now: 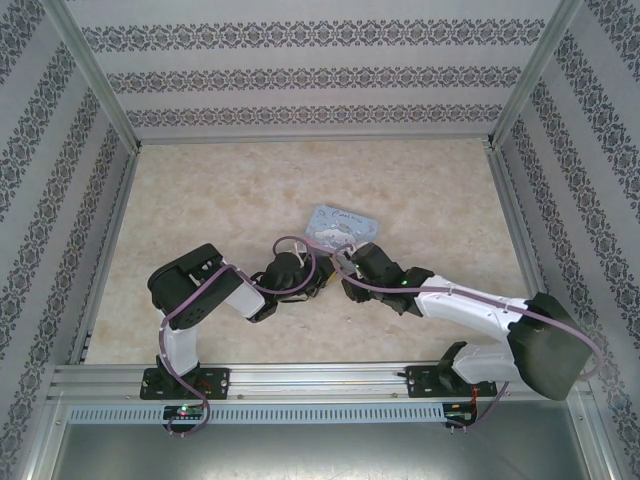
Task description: Unlock the padlock with the key
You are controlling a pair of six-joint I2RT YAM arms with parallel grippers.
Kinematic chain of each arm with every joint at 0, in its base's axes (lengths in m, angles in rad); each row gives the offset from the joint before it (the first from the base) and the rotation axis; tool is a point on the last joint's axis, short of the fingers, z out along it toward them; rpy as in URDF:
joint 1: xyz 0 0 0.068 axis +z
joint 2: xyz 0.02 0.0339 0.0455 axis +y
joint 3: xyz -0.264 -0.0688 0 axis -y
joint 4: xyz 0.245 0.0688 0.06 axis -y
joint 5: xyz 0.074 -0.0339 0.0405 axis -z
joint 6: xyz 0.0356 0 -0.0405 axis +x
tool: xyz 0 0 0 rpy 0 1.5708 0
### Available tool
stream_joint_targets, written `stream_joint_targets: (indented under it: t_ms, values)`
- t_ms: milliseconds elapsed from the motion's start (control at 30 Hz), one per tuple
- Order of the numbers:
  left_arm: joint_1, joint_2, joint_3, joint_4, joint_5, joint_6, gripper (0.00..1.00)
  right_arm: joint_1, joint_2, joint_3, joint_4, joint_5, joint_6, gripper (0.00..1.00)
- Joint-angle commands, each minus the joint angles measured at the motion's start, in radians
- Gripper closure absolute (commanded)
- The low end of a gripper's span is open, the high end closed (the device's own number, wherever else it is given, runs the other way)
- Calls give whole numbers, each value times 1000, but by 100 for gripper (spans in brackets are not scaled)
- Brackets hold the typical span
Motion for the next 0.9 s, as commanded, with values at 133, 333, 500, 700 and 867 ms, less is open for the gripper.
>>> stream_joint_targets:
  t_ms: [133,333,500,700,867]
  values:
    - [8,-31,27,-15,29,29,100,40,113,83,30,72,-80,61]
    - [8,-33,27,-12,32,28,100,44,186,112,42,83,-88,62]
    - [9,-31,27,-11,34,27,100,42,225,128,47,102,-91,66]
    - [8,-28,27,-6,39,25,100,31,260,153,56,97,-88,74]
    - [8,-24,26,-3,42,26,100,12,271,173,60,68,-83,92]
